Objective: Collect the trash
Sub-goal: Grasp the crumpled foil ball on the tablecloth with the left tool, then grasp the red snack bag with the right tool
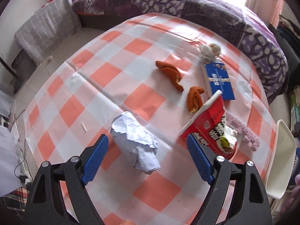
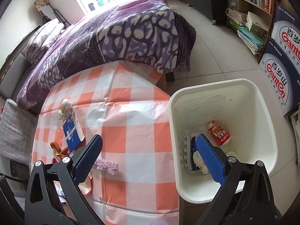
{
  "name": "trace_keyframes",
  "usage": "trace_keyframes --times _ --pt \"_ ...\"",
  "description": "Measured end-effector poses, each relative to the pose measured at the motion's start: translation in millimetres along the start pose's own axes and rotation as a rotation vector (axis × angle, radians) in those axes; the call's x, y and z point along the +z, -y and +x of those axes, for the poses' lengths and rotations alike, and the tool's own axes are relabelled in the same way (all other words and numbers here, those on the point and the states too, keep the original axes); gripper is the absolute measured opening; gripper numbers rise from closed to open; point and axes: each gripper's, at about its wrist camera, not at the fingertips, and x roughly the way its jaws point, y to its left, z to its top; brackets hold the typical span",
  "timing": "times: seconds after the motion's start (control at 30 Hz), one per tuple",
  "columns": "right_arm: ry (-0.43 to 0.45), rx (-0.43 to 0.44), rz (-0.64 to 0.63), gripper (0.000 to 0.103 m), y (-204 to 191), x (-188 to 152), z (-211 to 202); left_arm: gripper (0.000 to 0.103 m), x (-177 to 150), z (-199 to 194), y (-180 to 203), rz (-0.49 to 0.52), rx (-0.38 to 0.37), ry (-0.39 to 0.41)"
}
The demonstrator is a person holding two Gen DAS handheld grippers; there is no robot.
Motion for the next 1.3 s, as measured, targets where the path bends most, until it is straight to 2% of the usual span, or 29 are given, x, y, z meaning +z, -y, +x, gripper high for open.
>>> trace_keyframes --times 0.1,0.27,0.5,0.57,0.6,0.67,0.83,1.2,1.23,1.3 --pt "-0.005 0.009 -0.075 0.096 -19.9 -6.3 2.5 0.083 0.0 10.0 -14.6 -0.069 -0.049 -0.067" --pt "0.004 0.022 -0.257 0.096 -56.6 -21.3 3.0 0.083 0.1 24.7 -25.0 -0.118 -0.097 -0.132" --pt "-0.049 0.109 -0.51 0.096 -105.6 -49.1 10.9 0.082 -1.6 48.7 -38.6 -0.193 -0.164 -0.247" --pt "-0.059 0.122 -0.586 0.096 -118.3 -60.1 11.9 0.075 -2.2 54.1 -43.0 -0.207 -0.175 -0.268" --pt "-0.065 0.128 -0.633 0.096 -125.8 -66.6 12.9 0.065 -2.4 56.2 -44.1 -0.205 -0.177 -0.274" --pt "-0.075 0.146 -0.69 0.096 -136.1 -76.2 14.4 0.05 -0.9 54.3 -42.9 -0.17 -0.167 -0.259" --pt "-0.095 0.184 -0.789 0.096 -159.1 -95.3 19.6 0.05 4.2 45.8 -41.6 -0.07 -0.136 -0.193" --pt "-0.19 0.183 -0.808 0.095 -180.4 -111.2 49.9 0.05 27.7 52.1 -90.9 -0.199 -0.171 -0.18" --pt "-0.202 0.188 -0.806 0.094 -182.2 -112.8 52.6 0.05 29.5 52.5 -94.2 -0.208 -0.171 -0.178" --pt "-0.228 0.186 -0.81 0.082 -186.2 -116.9 58.4 0.05 32.1 53.9 -104.1 -0.226 -0.173 -0.177"
